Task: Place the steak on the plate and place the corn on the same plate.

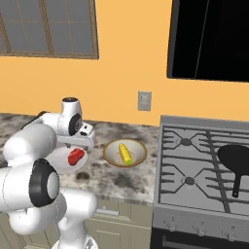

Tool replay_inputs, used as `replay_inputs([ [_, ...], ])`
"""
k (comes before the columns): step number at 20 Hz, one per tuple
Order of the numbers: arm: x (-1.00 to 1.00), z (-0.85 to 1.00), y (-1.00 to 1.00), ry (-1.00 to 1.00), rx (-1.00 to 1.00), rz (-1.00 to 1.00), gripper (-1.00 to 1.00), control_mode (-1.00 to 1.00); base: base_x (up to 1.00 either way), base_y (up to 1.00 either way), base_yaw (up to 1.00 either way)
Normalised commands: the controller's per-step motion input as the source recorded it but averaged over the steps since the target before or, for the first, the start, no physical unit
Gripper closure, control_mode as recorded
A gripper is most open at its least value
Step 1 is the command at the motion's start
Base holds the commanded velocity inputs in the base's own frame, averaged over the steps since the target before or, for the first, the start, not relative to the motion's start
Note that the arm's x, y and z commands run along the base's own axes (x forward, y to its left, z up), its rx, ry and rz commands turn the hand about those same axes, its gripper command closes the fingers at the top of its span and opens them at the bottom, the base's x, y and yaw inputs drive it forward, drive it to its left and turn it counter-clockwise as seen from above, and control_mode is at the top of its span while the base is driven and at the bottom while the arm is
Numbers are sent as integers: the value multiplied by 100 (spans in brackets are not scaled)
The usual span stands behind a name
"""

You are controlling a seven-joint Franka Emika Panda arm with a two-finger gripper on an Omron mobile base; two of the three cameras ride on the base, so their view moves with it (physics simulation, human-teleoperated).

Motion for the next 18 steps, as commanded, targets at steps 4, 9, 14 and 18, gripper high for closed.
replay_inputs([
  [4, -1, 47, -39, -2, 0, 0, -100, -100, 0, 0, 0],
  [9, 0, 16, -64, -2, 0, 1, -100, -100, 0, 0, 0],
  [14, 17, 1, -73, 0, 0, 5, -100, -100, 0, 0, 0],
  [18, 32, 0, -57, 0, 2, 16, -100, -100, 0, 0, 0],
])
